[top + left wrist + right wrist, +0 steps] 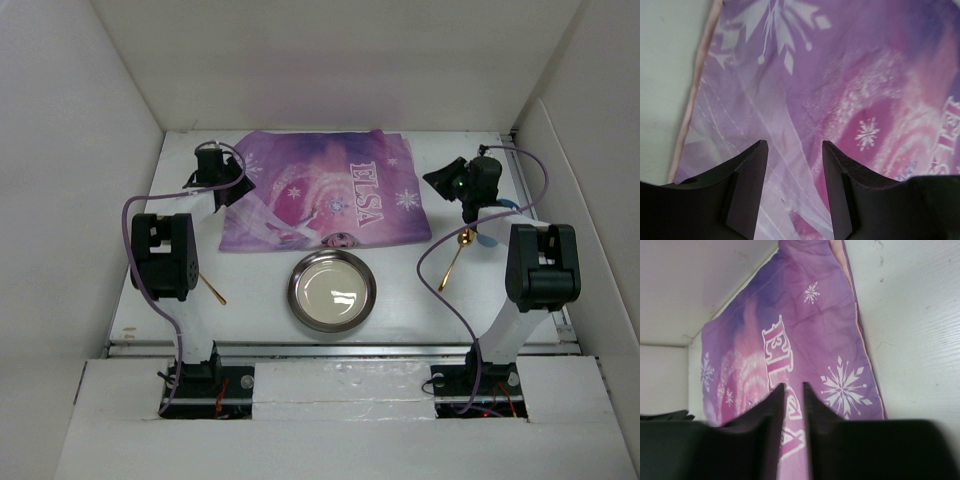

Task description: Set the dinner table for one person

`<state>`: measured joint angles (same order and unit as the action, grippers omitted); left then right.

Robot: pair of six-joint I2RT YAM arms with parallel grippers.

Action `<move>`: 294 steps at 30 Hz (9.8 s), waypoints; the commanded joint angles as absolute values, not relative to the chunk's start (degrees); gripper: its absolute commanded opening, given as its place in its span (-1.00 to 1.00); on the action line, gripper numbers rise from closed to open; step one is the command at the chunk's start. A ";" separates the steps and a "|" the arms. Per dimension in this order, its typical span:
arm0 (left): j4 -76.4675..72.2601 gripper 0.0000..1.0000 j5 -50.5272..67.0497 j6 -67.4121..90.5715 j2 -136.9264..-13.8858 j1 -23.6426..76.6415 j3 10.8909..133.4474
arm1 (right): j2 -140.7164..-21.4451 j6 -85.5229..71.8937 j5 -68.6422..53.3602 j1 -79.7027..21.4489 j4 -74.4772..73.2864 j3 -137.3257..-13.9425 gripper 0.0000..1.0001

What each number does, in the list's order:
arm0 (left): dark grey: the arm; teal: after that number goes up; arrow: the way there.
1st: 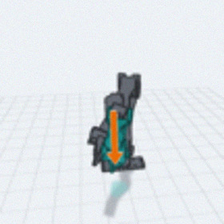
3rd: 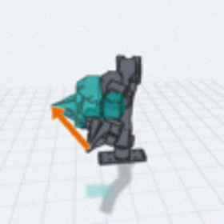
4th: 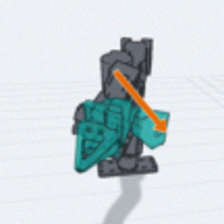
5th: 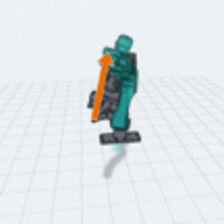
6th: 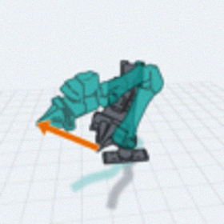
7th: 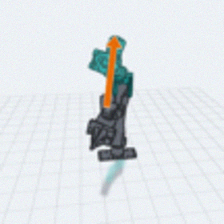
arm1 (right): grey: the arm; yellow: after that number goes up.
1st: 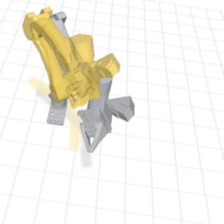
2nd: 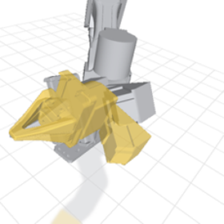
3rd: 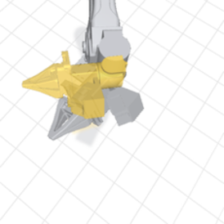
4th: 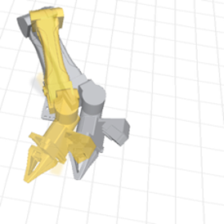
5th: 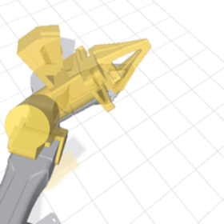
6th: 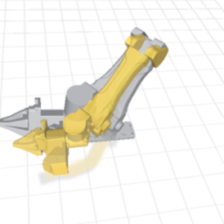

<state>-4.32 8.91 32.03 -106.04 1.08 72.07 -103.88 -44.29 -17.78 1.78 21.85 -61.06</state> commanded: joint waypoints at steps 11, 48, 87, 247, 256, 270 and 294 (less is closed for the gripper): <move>-1.05 -0.17 4.92 28.13 -114.88 -0.09 81.56 | -95.72 -35.77 -12.04 -6.86 17.67 -50.65 -0.50; -19.34 -0.16 5.89 36.13 -98.53 14.24 79.10 | -97.74 -30.15 -5.71 0.00 -15.64 -56.96 -1.00; 4.13 -0.27 -30.50 50.17 -57.56 23.64 26.10 | -63.20 -23.91 -7.38 -28.65 1.93 -42.72 -0.40; 31.19 -0.09 -17.39 48.08 -62.04 3.96 46.23 | -69.82 -32.43 -24.53 -20.65 13.54 -41.05 0.09; 31.21 -0.15 -16.52 46.06 -72.60 -4.04 43.86 | -65.65 -31.73 -24.16 -19.52 11.78 -40.17 0.08; 26.21 -0.25 -15.93 42.19 -84.29 -10.71 45.09 | -64.95 -32.43 -27.68 -17.93 13.88 -39.20 0.08; 21.71 -1.00 -10.99 36.30 -92.37 -13.18 48.69 | -64.60 -32.34 -27.95 -18.46 14.41 -39.02 0.07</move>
